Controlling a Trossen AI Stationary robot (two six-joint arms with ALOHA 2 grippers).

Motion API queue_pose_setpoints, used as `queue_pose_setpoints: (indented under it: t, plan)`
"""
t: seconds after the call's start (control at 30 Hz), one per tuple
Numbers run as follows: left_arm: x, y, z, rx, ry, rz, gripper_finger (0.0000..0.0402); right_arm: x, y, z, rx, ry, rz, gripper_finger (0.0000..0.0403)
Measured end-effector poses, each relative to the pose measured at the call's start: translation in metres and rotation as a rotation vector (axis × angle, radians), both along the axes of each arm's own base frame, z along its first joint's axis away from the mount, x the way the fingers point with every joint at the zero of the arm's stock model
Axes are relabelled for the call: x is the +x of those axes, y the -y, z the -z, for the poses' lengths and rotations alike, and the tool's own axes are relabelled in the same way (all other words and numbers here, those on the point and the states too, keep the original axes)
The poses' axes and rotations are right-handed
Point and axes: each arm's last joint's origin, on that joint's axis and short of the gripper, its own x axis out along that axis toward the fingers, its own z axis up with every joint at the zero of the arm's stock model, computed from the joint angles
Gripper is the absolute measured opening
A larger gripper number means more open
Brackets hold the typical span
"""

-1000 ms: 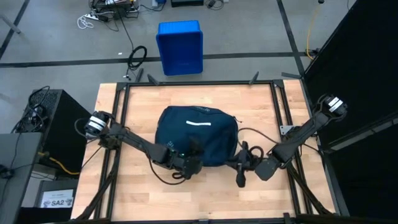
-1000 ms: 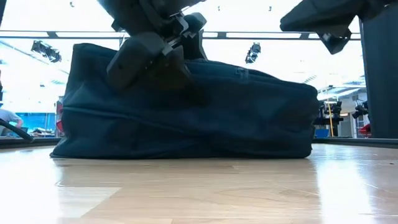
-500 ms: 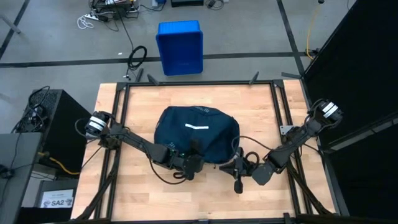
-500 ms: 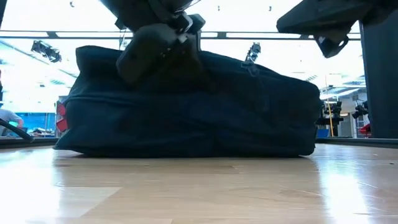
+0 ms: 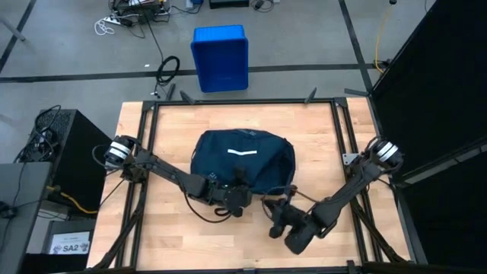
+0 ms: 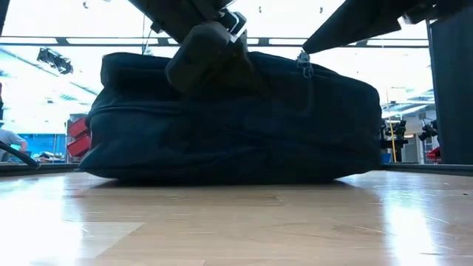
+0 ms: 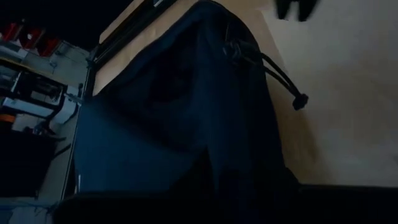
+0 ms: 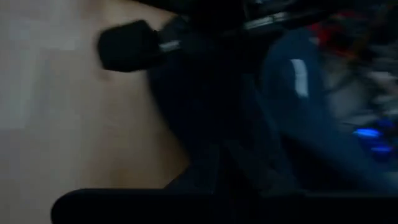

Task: Unpack backpack
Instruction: Close the dark blue backpack

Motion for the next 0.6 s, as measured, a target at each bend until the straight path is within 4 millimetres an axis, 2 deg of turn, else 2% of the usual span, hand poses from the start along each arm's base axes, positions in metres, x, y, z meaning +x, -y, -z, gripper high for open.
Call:
queue_pose_setpoints:
  t: [0.1, 0.17, 0.23, 0.37, 0.43, 0.6]
  plan:
    - [0.000, -0.001, 0.001, 0.000, -0.006, -0.005, 0.0000, 0.000, -0.008, 0.000, -0.139, 0.021, 0.062, 0.0000]
    - [-0.001, -0.001, 0.001, 0.004, -0.017, -0.004, 0.0000, 0.001, -0.012, -0.003, -0.169, 0.027, 0.076, 0.0000]
    - [-0.002, -0.001, 0.002, 0.008, -0.027, -0.004, 0.0000, 0.003, -0.011, -0.004, -0.117, 0.000, 0.070, 0.0000]
    - [-0.002, -0.001, 0.002, 0.008, -0.027, -0.004, 0.0000, 0.006, -0.001, 0.005, 0.105, -0.167, 0.054, 0.0000]
    - [-0.002, -0.001, 0.002, 0.008, -0.026, -0.004, 0.0000, 0.006, 0.003, 0.009, 0.193, -0.196, 0.079, 0.0002]
    - [-0.001, -0.001, 0.002, 0.006, -0.022, -0.005, 0.0000, -0.003, 0.007, 0.017, 0.234, -0.202, 0.146, 0.0029]
